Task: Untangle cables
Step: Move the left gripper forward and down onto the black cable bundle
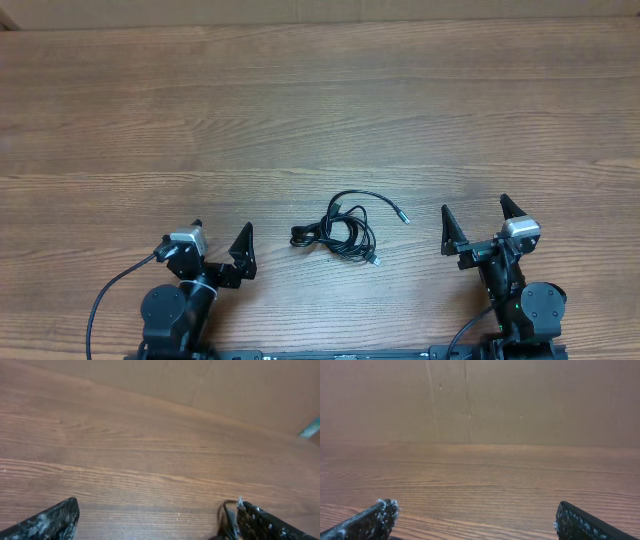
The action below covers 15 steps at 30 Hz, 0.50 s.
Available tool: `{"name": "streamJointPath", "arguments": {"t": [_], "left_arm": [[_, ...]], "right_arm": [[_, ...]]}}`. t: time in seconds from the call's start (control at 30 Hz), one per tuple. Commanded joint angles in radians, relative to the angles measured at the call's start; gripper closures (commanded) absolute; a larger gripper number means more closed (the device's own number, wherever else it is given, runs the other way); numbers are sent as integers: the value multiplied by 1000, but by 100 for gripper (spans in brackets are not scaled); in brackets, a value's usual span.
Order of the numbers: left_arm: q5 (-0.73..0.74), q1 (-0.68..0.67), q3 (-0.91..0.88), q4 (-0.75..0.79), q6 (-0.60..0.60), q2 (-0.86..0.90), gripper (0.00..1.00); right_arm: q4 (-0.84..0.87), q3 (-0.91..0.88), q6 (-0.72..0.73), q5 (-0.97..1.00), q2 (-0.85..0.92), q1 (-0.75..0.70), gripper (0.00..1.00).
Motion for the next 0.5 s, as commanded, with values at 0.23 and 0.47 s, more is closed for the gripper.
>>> {"name": "streamJointPath", "arguments": {"t": [0.23,0.47], "left_arm": [[30,4,213,-92,68,52,0],[34,4,330,-143,68,238,0]], "right_arm": [[3,-10,4,6,-11,-2,0],[3,-10,4,6,-11,-2,0]]}}
